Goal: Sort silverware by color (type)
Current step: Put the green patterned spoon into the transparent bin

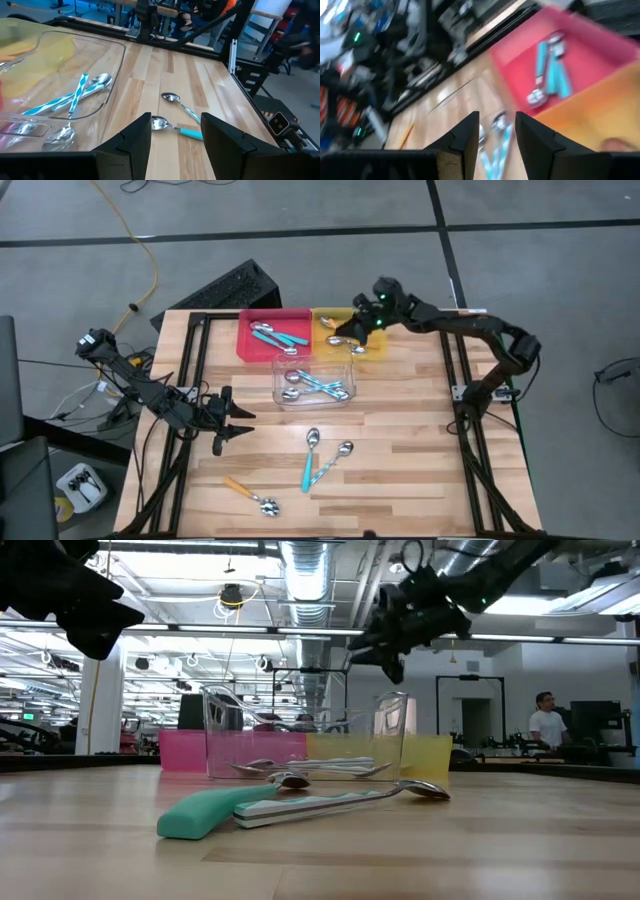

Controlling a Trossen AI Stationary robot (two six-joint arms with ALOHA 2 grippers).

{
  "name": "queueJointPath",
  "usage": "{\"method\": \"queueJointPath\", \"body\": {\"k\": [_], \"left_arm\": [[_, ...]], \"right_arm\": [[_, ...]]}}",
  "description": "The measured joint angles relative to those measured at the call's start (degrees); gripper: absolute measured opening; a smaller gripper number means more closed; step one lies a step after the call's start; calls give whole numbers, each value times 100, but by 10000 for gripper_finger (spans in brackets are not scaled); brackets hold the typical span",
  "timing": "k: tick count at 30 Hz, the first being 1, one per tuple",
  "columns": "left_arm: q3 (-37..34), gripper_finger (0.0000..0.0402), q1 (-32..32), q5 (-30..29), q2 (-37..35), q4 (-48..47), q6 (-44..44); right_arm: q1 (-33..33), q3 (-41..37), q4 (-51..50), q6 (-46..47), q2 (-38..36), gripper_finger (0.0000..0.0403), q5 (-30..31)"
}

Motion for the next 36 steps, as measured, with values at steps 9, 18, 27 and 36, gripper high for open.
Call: {"method": "queueJointPath", "body": {"k": [9,18,27,36], "left_arm": [[0,155,0,-2,0,-127,2],[0,155,0,-8,0,-135,4],[0,155,0,-164,-2,-129,3],[2,155,0,-162,-2,-126,-44]], "right_arm": [[1672,472,-1433,-793,-1,150,738],[3891,417,-1526,-2091,3,150,2182],[5087,374,-1245,-2711,701,150,3469],[5174,371,-1104,-2683,1638,150,3329]]}}
